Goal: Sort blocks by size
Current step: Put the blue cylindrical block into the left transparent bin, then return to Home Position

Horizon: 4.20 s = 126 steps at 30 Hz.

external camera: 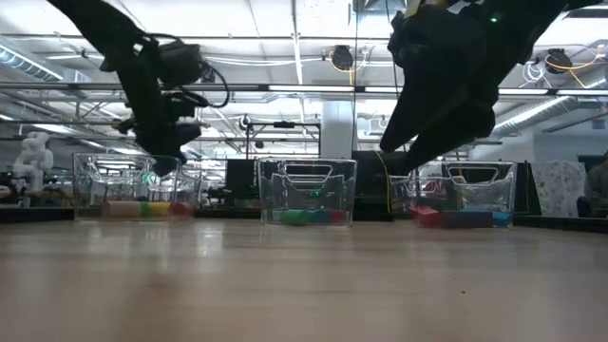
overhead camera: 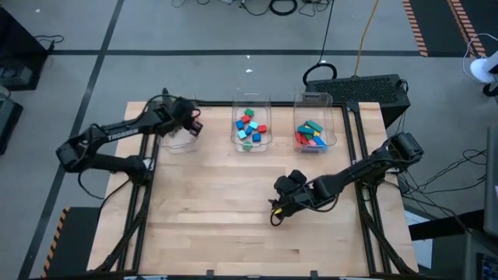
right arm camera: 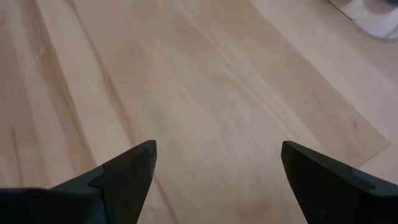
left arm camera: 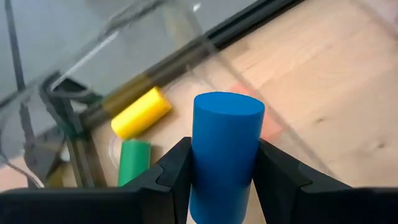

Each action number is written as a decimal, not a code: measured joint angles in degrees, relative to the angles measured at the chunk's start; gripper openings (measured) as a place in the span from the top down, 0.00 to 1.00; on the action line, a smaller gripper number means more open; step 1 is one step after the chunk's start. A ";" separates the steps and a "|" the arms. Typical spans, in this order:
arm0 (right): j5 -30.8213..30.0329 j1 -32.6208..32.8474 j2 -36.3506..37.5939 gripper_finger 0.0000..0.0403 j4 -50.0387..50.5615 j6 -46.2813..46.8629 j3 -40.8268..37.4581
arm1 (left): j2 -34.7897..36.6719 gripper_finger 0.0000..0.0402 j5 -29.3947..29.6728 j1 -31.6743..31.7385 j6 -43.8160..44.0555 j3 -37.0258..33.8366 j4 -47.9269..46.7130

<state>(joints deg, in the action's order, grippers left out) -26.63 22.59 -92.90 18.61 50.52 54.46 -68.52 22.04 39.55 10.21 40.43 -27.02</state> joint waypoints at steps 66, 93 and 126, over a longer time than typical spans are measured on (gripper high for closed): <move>-6.63 -8.30 3.88 0.55 -14.48 -30.21 0.00 | 20.56 0.70 -36.63 -14.89 -7.31 -6.14 35.94; 13.76 -19.25 32.65 1.00 -10.47 -55.38 0.00 | 35.36 0.97 -27.59 -26.78 -18.67 -6.23 24.95; 14.69 -19.28 76.18 1.00 -12.36 -49.11 -29.97 | 39.79 0.97 -29.36 -26.93 -18.07 -17.64 26.75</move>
<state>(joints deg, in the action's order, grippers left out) -11.94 3.31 -16.72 6.26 1.42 24.49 -28.73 -7.31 12.62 -7.86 22.79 -0.27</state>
